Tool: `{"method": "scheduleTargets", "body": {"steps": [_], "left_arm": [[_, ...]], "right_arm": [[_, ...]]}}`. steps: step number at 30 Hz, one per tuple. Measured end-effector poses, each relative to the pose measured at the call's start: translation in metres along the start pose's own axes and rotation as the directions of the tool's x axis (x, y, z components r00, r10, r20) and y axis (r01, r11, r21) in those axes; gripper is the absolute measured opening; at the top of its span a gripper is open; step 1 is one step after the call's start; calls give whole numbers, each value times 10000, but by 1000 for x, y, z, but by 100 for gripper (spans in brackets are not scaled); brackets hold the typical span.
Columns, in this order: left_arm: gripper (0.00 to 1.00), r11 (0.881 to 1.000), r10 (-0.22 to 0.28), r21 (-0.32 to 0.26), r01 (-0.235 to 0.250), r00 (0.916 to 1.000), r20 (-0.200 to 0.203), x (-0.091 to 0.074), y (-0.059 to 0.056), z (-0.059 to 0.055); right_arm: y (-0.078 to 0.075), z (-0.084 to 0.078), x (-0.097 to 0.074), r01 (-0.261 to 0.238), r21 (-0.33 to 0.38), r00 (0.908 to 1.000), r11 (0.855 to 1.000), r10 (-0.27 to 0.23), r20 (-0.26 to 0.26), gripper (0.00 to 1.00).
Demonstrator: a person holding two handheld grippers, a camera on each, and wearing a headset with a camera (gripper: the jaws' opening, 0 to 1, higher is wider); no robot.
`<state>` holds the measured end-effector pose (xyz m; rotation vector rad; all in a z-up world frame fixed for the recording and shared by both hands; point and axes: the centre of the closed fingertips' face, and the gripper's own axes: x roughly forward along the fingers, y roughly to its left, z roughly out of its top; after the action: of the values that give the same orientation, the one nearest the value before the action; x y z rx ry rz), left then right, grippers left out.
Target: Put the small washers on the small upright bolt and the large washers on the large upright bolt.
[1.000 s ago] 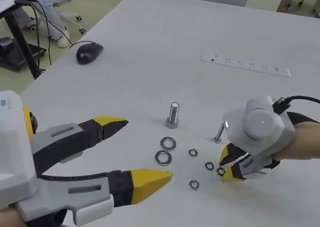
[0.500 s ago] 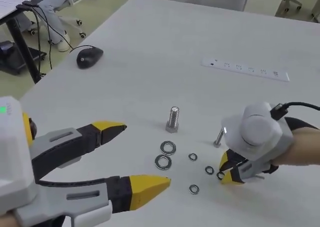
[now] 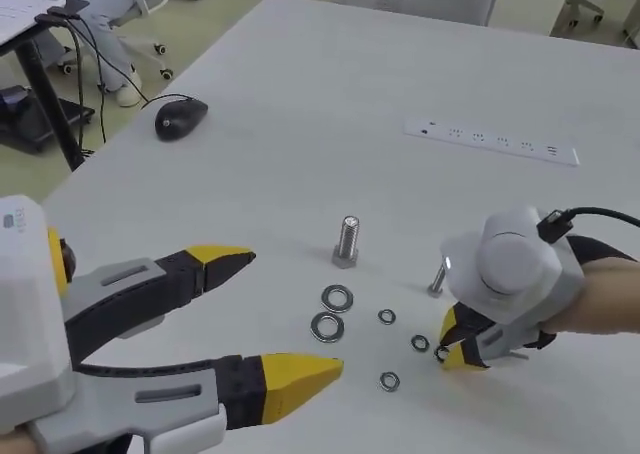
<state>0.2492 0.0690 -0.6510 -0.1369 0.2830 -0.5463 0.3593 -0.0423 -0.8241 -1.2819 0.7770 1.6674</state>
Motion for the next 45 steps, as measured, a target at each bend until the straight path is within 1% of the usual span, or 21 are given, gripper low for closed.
{"method": "scheduleTargets", "body": {"steps": [2,5,8,10,14,19,25,26,28,29,30,33,37,40,43,45], "left_arm": [[67,10000,8,10,-8,10000,-72,0,0,-1],[67,10000,16,-1,-16,10000,-12,-1,0,0],[67,10000,34,40,-34,10000,-64,-1,1,-1],[67,10000,-2,66,2,10000,-38,0,0,0],[67,10000,-32,77,32,10000,-4,2,-2,1],[67,9999,-124,63,124,9999,-38,3,-5,1],[67,9998,-186,85,187,9998,-80,5,-6,0],[67,9997,-204,97,205,9998,-57,5,-6,1],[68,9997,-241,93,241,9997,-38,6,-7,2],[68,9997,-247,94,247,9997,-40,6,-7,2],[68,9996,-242,118,243,9997,-86,6,-7,2],[68,9995,-286,129,287,9996,-66,7,-7,3],[67,9993,-321,177,322,9995,-83,8,-7,3],[68,9990,-399,189,399,9992,-43,9,-9,4],[67,9987,-446,239,448,9990,-89,10,-10,4],[68,9986,-483,231,484,9988,-38,10,-11,5]], "right_arm": [[1,-1,-1,-50,30,10000,10000,50,-50,12],[-3,1,-11,-8,231,9998,9997,4,190,12],[-10,1,-22,190,306,9995,9994,-198,264,12],[-16,2,-32,338,432,9985,9985,-356,412,12],[-27,0,-48,603,562,9969,9966,-629,466,12],[-38,-2,-62,890,780,9939,9930,-937,588,12],[-49,4,-72,1179,925,9891,9887,-1252,773,12],[-54,5,-70,1289,933,9870,9873,-1368,842,12],[-58,8,-73,1412,1037,9837,9845,-1513,970,12],[-59,10,-74,1376,1113,9826,9842,-1498,1097,12],[-61,9,-73,1408,1152,9820,9833,-1535,1100,12],[-58,7,-73,1429,1065,9832,9840,-1535,985,12],[-54,5,-80,1451,1074,9840,9836,-1548,886,12],[-56,10,-86,1500,1118,9811,9824,-1618,1059,12],[-59,12,-88,1548,1133,9796,9814,-1673,1111,12],[-59,13,-89,1597,1067,9793,9814,-1711,1085,12]]}}
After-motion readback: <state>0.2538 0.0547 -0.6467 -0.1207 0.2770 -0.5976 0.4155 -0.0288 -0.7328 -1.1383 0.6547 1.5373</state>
